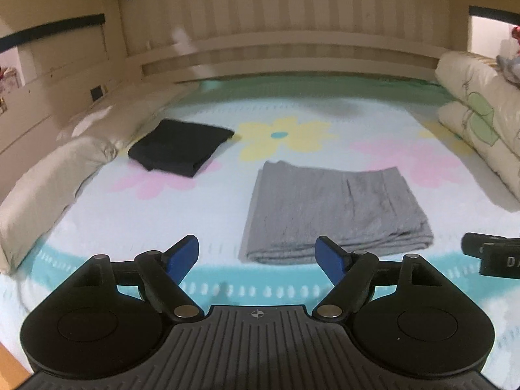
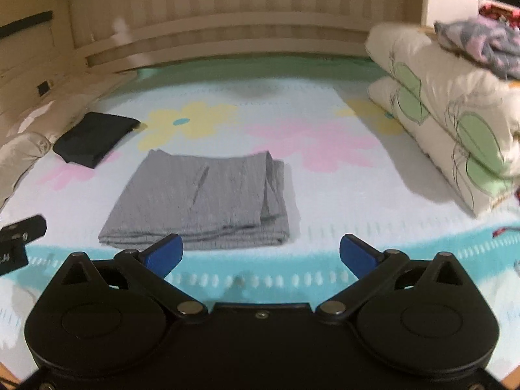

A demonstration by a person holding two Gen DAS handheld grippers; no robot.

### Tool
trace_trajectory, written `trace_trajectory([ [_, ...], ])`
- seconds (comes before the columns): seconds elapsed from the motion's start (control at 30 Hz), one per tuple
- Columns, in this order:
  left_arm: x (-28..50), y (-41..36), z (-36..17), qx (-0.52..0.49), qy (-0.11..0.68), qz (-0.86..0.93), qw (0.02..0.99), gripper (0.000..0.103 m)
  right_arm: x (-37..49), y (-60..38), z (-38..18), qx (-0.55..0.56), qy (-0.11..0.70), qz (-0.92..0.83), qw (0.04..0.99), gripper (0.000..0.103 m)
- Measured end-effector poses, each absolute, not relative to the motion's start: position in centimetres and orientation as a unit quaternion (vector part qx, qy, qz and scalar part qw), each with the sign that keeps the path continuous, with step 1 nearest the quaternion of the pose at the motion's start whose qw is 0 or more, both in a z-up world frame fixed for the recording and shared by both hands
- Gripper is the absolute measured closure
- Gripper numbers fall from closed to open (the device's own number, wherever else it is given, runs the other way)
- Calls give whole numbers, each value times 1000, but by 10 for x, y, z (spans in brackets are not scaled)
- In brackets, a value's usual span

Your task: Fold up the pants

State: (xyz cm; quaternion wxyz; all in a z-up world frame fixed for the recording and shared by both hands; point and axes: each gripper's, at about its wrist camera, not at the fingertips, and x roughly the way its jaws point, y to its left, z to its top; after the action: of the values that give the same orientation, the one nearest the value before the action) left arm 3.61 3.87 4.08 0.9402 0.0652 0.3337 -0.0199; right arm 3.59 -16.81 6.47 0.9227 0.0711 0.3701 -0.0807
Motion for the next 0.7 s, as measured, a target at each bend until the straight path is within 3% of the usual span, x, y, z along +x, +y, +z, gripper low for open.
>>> trace_trajectory([
  [0.37,43,36,24,48,356,-22,933,25,48,-164,46,97,424,-74,897,1],
  [0.7,47,36,15,48,370,-26,927,25,47,-159,52,77,406,-95,905,1],
])
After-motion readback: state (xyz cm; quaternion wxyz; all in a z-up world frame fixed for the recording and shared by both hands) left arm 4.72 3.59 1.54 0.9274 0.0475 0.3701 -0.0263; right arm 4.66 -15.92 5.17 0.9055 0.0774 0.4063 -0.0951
